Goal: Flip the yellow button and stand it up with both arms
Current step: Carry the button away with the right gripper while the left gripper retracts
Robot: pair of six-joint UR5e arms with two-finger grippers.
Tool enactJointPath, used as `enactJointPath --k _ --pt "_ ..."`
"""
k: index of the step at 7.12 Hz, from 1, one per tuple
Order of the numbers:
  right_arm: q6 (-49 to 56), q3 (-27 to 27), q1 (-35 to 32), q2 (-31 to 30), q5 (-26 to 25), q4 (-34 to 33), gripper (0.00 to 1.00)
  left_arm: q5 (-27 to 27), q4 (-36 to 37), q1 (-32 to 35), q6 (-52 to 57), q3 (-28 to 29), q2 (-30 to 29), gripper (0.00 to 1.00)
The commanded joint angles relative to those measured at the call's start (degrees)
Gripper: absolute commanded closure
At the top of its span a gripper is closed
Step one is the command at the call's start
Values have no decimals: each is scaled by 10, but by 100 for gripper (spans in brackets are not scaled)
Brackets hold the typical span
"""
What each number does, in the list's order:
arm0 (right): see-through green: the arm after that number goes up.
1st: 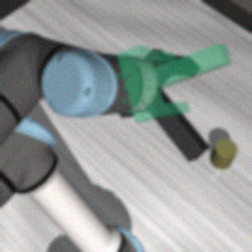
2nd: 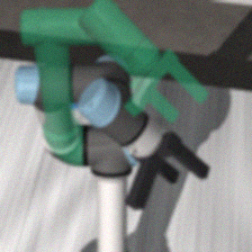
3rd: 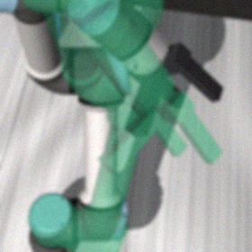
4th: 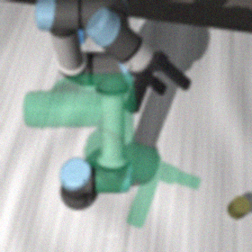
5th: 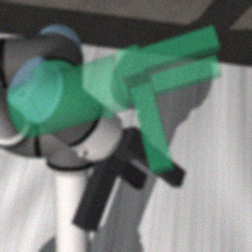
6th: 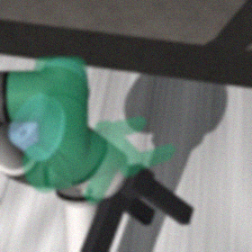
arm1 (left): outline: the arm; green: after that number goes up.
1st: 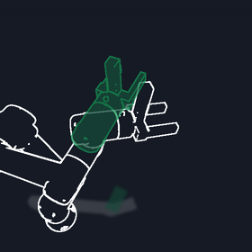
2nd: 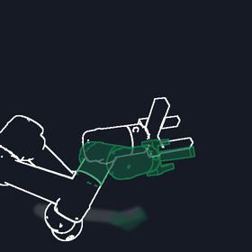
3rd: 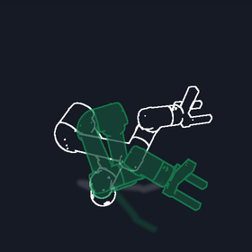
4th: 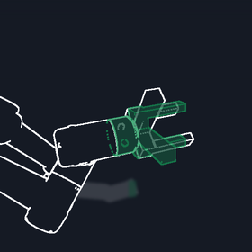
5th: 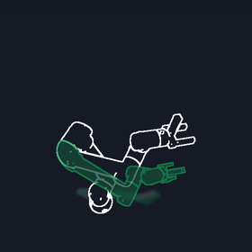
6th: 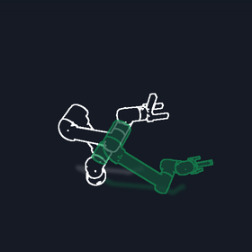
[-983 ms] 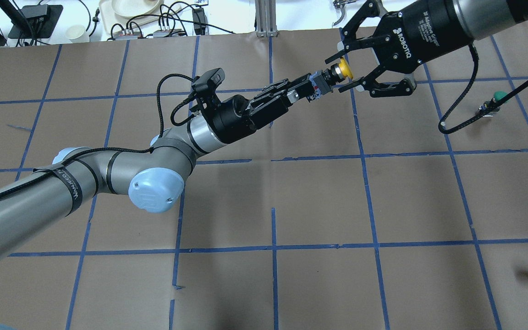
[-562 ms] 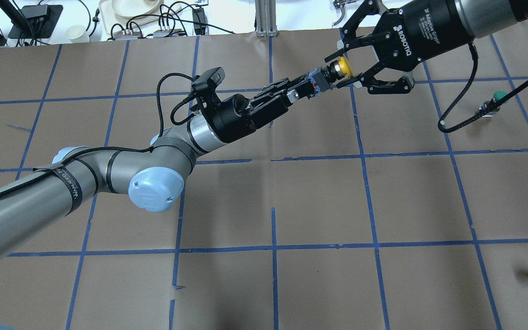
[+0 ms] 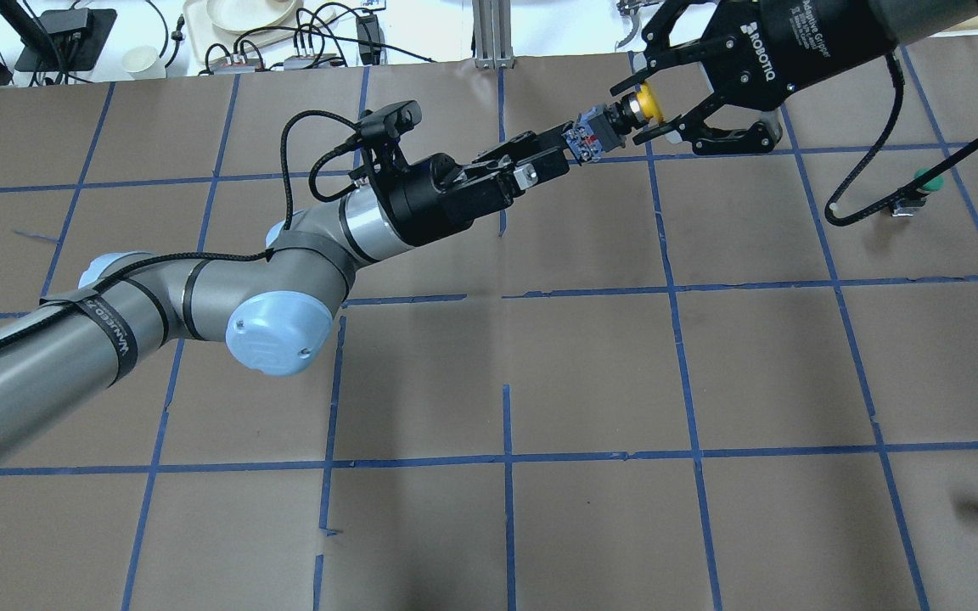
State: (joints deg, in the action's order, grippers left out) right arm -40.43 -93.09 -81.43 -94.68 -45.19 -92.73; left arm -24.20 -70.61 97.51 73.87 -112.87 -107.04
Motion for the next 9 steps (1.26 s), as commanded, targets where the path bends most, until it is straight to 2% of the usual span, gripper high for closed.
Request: enactJointPath --k 1,3,4,5,6,7,8,9 --pt "24 6 5 0 -64 -3 85 180 4 -40 -86 59 12 0" --pt "122 5 44 1 -104 13 85 347 6 -44 -255 146 45 0" --pt "200 1 62 0 -139 30 85 448 6 -43 -345 192 59 0" --pt "292 -3 69 1 -193 46 86 572 6 -43 -445 233 70 0" --pt "344 -11 70 1 -262 42 86 634 6 -42 -546 253 79 0" --pt "407 -30 72 1 -328 35 87 719 -4 -42 -635 271 99 0" --pt "428 -56 85 1 -383 5 90 822 -28 -42 -659 269 115 0" --pt "447 -93 114 0 -391 -33 90 942 -76 -42 -662 270 136 0"
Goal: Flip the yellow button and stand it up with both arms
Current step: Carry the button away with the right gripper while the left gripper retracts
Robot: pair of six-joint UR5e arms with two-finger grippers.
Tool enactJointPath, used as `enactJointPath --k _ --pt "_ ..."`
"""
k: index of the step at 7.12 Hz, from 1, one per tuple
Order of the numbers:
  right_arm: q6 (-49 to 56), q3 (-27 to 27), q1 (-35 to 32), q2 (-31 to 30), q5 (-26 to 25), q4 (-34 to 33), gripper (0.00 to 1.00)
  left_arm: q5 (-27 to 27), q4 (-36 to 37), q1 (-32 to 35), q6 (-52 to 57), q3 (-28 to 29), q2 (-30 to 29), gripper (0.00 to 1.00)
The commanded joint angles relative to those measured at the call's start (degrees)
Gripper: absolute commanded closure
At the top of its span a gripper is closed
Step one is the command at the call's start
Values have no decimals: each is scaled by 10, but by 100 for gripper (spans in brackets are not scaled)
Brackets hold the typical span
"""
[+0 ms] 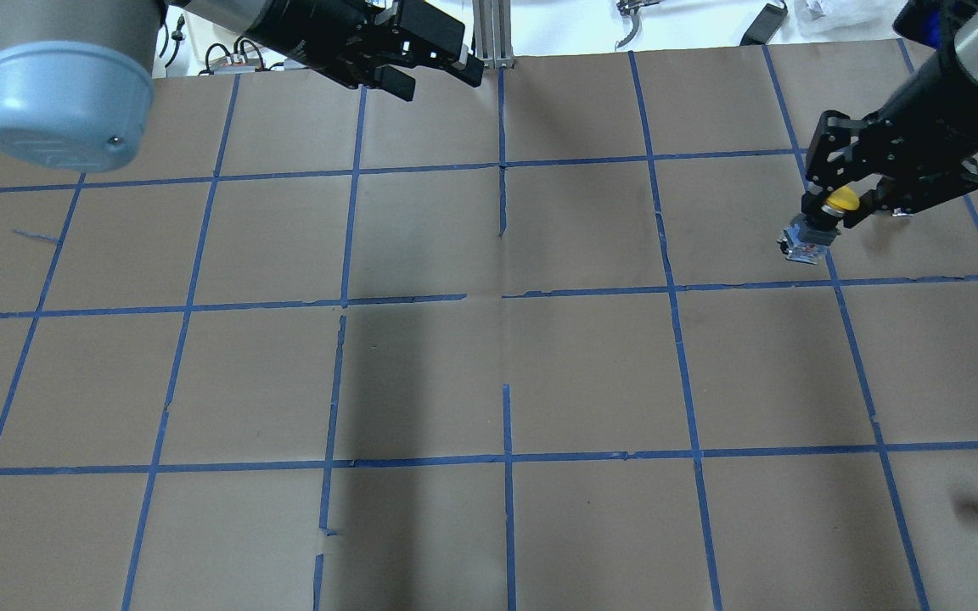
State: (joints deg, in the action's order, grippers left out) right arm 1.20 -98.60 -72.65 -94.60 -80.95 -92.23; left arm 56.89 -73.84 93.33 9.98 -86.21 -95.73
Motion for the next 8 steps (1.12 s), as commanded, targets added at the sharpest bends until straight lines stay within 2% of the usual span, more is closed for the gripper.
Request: enactJointPath --k 1,2,3,4,5,7,8 --pt "102 -68 63 -1 -41 -94 90 263 -100 -2 -38 -6 55 0" --pt "167 -93 110 -1 -45 -118 90 303 -106 -3 -63 -10 56 0" --pt "179 -115 167 1 -42 -138 90 340 -125 -13 -119 -11 54 0" --pt "216 -143 208 1 -40 -160 91 359 -170 -21 -131 -8 66 0" --pt "272 -170 217 5 -43 -226 91 362 -166 -28 -135 -12 66 0" --pt "281 -226 229 10 -45 -340 91 362 -166 -32 -129 -12 68 0" --pt "282 -241 248 33 -42 -378 90 360 -166 -32 -129 -12 68 0"
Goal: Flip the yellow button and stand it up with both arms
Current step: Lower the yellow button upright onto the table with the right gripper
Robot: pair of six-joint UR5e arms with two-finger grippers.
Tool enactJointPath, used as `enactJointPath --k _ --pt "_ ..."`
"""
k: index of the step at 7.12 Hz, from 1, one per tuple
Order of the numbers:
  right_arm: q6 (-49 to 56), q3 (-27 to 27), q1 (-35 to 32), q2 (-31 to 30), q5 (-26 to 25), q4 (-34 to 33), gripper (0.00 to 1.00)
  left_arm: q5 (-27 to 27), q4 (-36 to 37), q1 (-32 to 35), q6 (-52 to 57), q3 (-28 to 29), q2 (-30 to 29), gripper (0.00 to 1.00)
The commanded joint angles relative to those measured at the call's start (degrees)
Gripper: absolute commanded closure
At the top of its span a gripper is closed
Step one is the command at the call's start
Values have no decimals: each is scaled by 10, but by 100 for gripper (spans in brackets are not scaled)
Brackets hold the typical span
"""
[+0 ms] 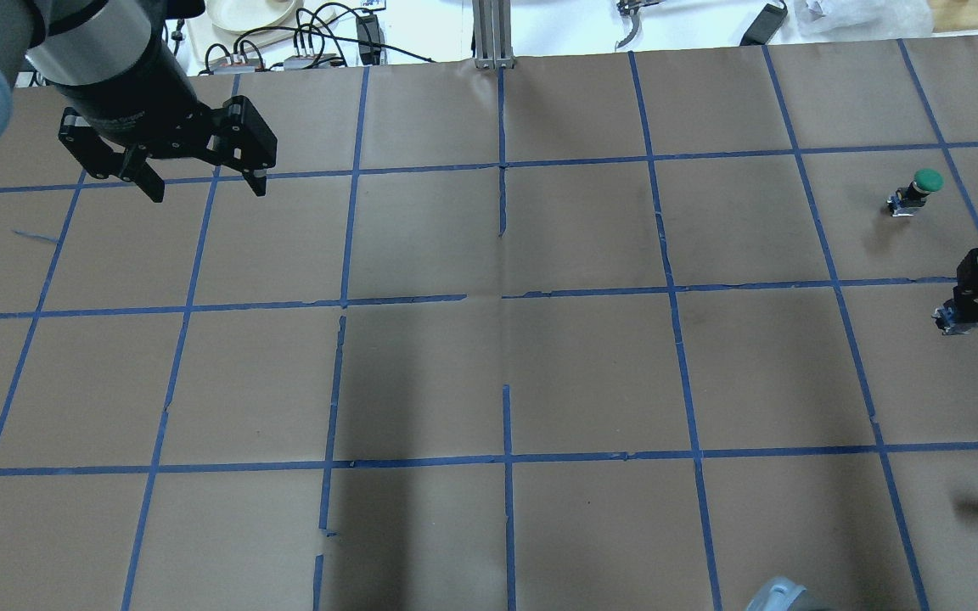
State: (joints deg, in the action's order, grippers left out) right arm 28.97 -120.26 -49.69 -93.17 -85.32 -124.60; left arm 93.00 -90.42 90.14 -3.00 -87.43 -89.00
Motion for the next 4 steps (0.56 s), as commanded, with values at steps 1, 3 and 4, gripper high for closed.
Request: enactJointPath --k 1,3,4 --pt "5 -23 34 52 3 -70 90 0 0 0 2 0 1 0" --pt "0 -23 36 100 1 -123 89 -1 0 0 2 -1 2 0" --pt "1 -22 37 119 0 -157 89 0 0 0 2 -1 2 0"
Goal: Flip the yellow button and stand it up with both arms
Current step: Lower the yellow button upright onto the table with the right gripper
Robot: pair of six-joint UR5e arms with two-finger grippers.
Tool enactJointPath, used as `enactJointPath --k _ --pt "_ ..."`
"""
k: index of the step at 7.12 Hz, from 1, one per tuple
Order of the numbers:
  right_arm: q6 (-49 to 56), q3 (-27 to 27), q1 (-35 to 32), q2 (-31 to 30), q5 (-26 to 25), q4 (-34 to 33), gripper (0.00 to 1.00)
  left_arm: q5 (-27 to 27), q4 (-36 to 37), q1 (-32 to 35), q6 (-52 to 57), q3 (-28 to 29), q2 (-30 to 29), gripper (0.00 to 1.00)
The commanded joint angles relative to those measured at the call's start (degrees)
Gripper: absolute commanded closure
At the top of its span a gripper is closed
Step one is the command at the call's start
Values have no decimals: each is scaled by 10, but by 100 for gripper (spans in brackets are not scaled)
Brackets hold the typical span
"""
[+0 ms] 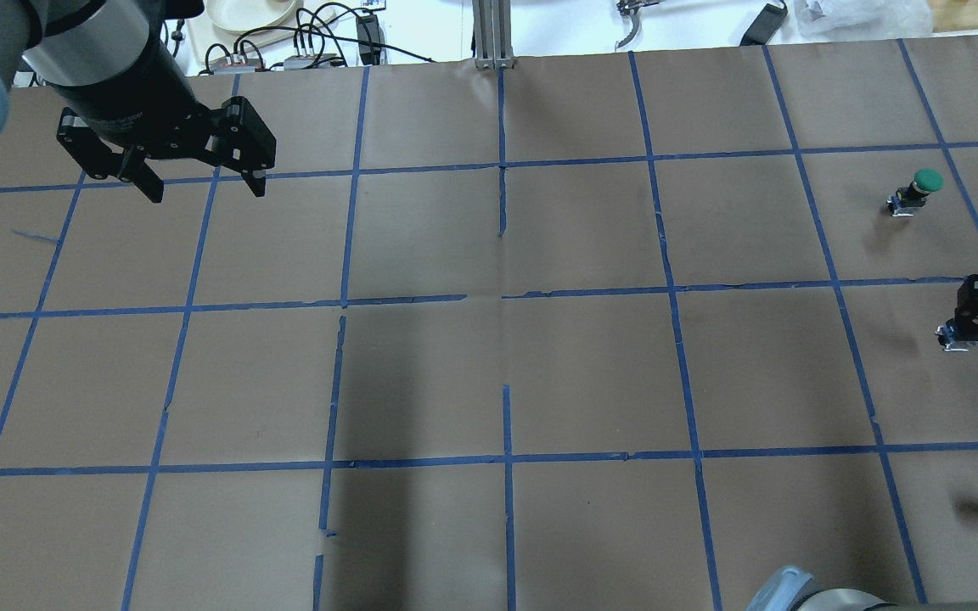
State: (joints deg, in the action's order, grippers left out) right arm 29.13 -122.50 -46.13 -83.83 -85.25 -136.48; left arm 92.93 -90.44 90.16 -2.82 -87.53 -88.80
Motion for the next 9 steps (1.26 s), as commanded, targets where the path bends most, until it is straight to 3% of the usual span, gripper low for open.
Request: enactJointPath --k 1,9 --pt "-3 1 5 39 -1 -51 88 2 0 -2 2 0 1 0" --pt "1 -1 23 40 5 -40 83 1 0 -3 2 1 1 0"
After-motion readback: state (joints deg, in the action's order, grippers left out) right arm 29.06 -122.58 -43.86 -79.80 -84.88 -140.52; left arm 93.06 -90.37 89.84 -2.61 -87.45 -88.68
